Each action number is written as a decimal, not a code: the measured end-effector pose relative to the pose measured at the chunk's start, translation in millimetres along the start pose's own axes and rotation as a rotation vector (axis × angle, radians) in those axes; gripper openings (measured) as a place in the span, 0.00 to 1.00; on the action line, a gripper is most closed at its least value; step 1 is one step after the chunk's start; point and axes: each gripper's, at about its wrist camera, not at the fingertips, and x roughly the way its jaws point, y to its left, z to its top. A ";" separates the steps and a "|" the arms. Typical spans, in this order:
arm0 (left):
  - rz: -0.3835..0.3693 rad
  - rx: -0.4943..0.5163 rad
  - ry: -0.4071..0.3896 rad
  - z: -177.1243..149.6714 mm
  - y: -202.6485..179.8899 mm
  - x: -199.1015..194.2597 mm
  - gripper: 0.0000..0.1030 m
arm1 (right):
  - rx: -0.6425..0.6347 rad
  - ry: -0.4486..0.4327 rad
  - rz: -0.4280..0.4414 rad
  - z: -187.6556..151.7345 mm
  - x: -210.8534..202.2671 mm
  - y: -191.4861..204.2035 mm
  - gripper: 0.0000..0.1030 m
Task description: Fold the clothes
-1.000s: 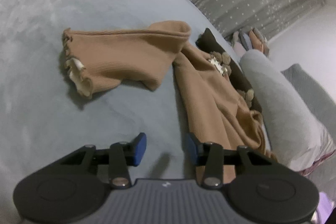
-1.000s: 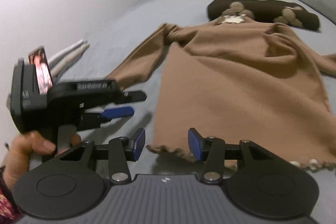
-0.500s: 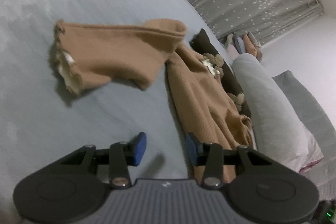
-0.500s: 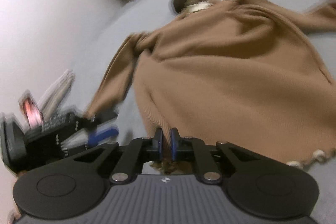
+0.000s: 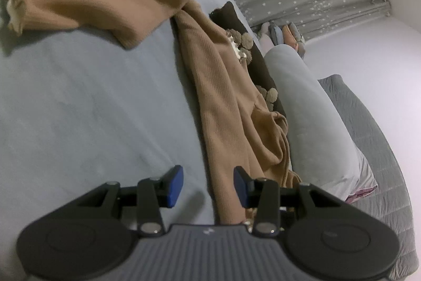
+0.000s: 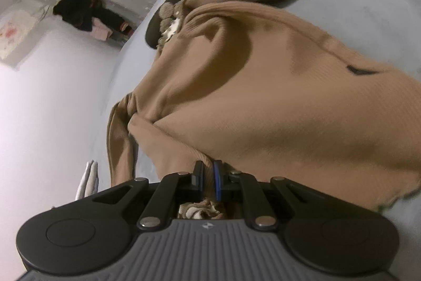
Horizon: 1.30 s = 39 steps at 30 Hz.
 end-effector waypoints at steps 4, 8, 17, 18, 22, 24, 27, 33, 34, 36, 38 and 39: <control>0.000 -0.009 0.000 -1.7 -0.9 3.6 0.47 | 0.046 0.009 0.001 12.6 4.4 -9.1 0.08; -0.022 -0.019 0.017 -5.1 -5.3 10.7 0.47 | 0.049 0.021 -0.010 17.3 8.1 -10.3 0.08; -0.053 0.002 0.058 -22.2 -20.2 26.0 0.38 | 0.036 0.025 -0.004 9.9 1.0 -8.8 0.08; -0.053 0.000 0.067 -23.1 -20.2 26.9 0.29 | 0.031 0.026 -0.003 8.9 0.4 -8.3 0.08; -0.032 -0.015 0.058 -28.7 -20.4 22.0 0.06 | 0.013 0.032 -0.002 6.9 -4.9 -5.2 0.13; -0.003 0.006 0.028 -28.8 -24.2 8.9 0.06 | 0.001 0.026 -0.001 7.5 -12.7 -2.8 0.22; 0.048 0.035 -0.013 -24.7 -30.5 -15.9 0.05 | -0.033 -0.001 -0.007 8.5 -32.8 -1.1 0.39; 0.188 0.133 -0.062 -11.8 -36.7 -67.8 0.05 | -0.092 -0.103 -0.068 14.2 -81.6 -13.1 0.42; 0.217 0.148 -0.066 -9.8 -35.4 -75.0 0.05 | -0.094 -0.117 -0.079 15.4 -87.6 -16.1 0.42; 0.266 0.166 -0.074 -5.9 -30.3 -88.3 0.05 | -0.097 -0.144 -0.101 16.0 -98.5 -23.6 0.42; 0.302 0.171 -0.076 -2.8 -22.2 -97.4 0.05 | -0.099 -0.165 -0.121 18.5 -102.6 -26.7 0.42; 0.321 0.167 -0.074 -1.6 -16.8 -100.6 0.05 | -0.102 -0.172 -0.132 19.6 -102.9 -27.5 0.42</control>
